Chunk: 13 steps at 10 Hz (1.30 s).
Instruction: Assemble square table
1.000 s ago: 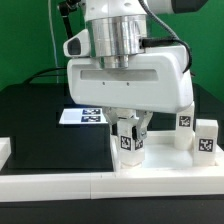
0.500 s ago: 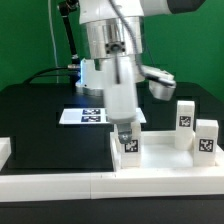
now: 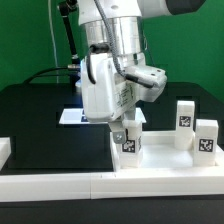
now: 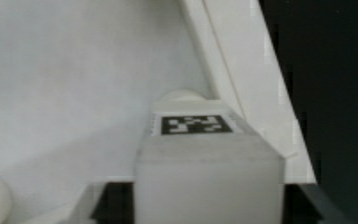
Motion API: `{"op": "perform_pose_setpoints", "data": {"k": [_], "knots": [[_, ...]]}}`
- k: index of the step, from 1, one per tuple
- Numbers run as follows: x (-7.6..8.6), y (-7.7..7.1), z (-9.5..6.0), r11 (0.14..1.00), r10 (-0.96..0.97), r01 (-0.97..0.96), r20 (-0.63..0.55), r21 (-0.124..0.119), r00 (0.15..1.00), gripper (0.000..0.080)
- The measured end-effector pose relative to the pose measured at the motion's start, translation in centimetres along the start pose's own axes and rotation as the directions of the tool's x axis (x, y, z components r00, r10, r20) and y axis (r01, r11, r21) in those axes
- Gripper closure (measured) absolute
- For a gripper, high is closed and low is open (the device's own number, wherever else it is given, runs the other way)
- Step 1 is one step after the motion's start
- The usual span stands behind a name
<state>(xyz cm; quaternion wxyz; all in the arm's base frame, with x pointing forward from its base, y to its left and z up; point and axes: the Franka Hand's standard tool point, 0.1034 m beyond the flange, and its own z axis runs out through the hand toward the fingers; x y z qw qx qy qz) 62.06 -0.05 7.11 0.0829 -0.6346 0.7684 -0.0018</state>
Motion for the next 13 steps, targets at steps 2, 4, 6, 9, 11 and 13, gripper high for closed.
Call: {"op": "perform_pose_setpoints", "data": {"k": [2,4,6,9,11,13], "knots": [[-1.3,-0.3,-0.1,0.925,-0.381,0.381,-0.035,0.005,0.924,0.0170],[-1.3,-0.3,0.0,0.882,-0.471,0.471,-0.037,0.004,0.881,0.0154],[-1.1,-0.4,0.0,0.749,-0.662,0.662,-0.046,-0.014,0.748,0.0150],[-1.0,-0.7,0.0,0.464,-0.885,0.884,-0.051,-0.045,0.462,0.0150],[-1.0,-0.7,0.0,0.493,-0.870,0.869,-0.052,-0.043,0.491,0.0273],[-0.7,-0.5,0.1,0.561,-0.828,0.827,-0.053,-0.043,0.559,0.0500]]}}
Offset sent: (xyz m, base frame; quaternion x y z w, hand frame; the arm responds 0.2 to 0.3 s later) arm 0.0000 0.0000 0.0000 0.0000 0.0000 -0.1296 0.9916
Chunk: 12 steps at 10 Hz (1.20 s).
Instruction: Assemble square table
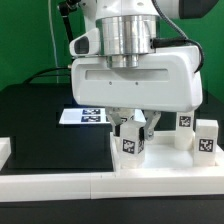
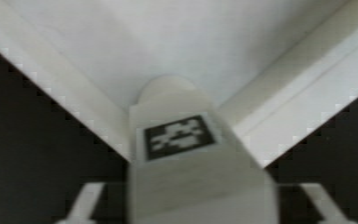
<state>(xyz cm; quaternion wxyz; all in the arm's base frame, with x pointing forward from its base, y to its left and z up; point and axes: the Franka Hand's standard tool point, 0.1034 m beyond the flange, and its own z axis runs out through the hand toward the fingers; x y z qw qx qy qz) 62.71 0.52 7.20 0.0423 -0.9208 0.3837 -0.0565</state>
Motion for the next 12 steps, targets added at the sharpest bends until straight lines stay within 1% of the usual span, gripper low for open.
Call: {"op": "perform_pose_setpoints", "data": {"k": [3,4,5,6,7,8,9,10,11,12], "knots": [[0.06,0.20,0.03,0.972,0.237,-0.237,0.001,-0.002,0.972,0.0501],[-0.20,0.27,0.01,0.911,0.411,-0.411,0.022,-0.027,0.911,0.0501],[-0.31,0.11,-0.17,0.815,0.579,-0.576,0.052,-0.062,0.814,0.0506],[-0.19,0.12,0.05,0.684,0.729,-0.727,0.082,-0.059,0.680,0.0506],[-0.09,0.20,0.18,0.552,0.832,-0.832,0.109,-0.059,0.544,0.0506],[-0.12,0.14,0.20,0.466,0.881,-0.882,0.118,-0.061,0.457,0.0506],[-0.11,0.13,0.20,0.427,0.901,-0.902,0.117,-0.066,0.418,0.0506],[-0.16,0.10,0.18,0.380,0.922,-0.922,0.112,-0.076,0.371,0.0506],[-0.25,0.05,0.12,0.390,0.918,-0.917,0.110,-0.085,0.380,0.0506],[-0.22,0.07,0.14,0.406,0.911,-0.910,0.111,-0.081,0.396,0.0503]]}}
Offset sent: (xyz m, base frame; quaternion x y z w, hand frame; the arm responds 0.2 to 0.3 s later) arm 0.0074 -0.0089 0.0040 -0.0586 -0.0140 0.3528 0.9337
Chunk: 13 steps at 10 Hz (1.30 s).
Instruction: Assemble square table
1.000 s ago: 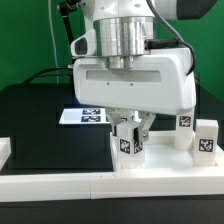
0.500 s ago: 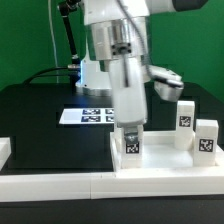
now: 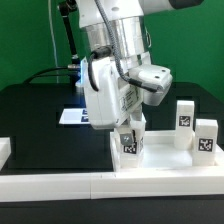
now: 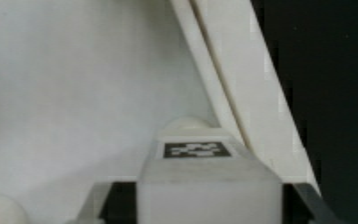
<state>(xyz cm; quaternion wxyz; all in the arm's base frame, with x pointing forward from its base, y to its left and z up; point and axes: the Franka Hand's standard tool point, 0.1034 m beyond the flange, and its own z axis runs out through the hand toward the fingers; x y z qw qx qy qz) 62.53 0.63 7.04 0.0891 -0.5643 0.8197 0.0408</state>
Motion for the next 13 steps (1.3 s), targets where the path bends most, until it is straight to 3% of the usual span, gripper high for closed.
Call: {"op": "perform_pose_setpoints", "data": {"k": [1,2,3,4,6,8,9,11,13], "knots": [[-0.1,0.0,0.0,0.999,-0.036,0.036,-0.002,0.001,0.999,0.0503],[-0.5,0.2,0.2,0.988,-0.154,0.155,-0.039,0.016,0.987,0.0290],[-0.9,0.1,0.2,0.936,-0.351,0.353,-0.059,0.013,0.934,0.0290],[-1.3,0.0,0.2,0.849,-0.526,0.528,-0.067,0.015,0.848,0.0181],[-1.3,0.0,0.1,0.799,-0.600,0.602,-0.068,0.009,0.797,0.0158],[-1.1,0.0,0.1,0.665,-0.746,0.747,-0.073,-0.013,0.662,0.0151],[-0.9,-0.1,0.1,0.500,-0.865,0.865,-0.078,-0.048,0.496,0.0150],[-0.7,-0.2,0.0,0.216,-0.975,0.973,-0.064,-0.083,0.211,0.0150],[-0.7,-0.3,0.0,0.251,-0.967,0.965,-0.068,-0.080,0.246,0.0189]]}}
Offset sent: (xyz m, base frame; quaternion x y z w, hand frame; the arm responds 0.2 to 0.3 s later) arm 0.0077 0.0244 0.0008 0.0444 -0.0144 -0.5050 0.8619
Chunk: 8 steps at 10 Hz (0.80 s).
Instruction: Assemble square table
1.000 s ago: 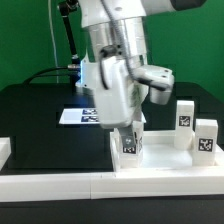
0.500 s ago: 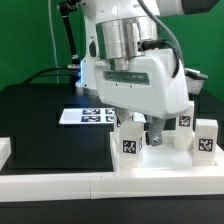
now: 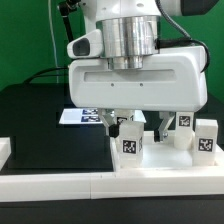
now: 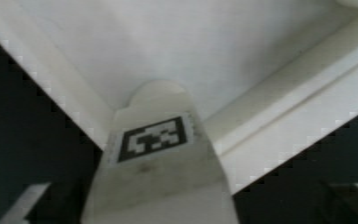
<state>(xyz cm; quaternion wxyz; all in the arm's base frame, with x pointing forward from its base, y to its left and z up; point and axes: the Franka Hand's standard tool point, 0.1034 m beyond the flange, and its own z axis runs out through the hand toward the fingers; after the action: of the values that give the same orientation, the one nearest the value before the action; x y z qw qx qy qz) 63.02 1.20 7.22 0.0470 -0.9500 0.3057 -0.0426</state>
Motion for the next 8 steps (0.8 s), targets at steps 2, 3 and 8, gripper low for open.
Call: {"op": "perform_pose_setpoints", "data": {"k": [2,3,8], "knots": [[0.19,0.32,-0.01,1.000,0.005,-0.005,-0.002,-0.003,1.000,0.0461],[0.18,0.73,0.13,0.993,0.117,-0.117,-0.001,-0.008,0.993,0.0461],[0.36,1.03,0.13,0.874,0.486,-0.486,0.004,-0.016,0.874,0.0502]]}}
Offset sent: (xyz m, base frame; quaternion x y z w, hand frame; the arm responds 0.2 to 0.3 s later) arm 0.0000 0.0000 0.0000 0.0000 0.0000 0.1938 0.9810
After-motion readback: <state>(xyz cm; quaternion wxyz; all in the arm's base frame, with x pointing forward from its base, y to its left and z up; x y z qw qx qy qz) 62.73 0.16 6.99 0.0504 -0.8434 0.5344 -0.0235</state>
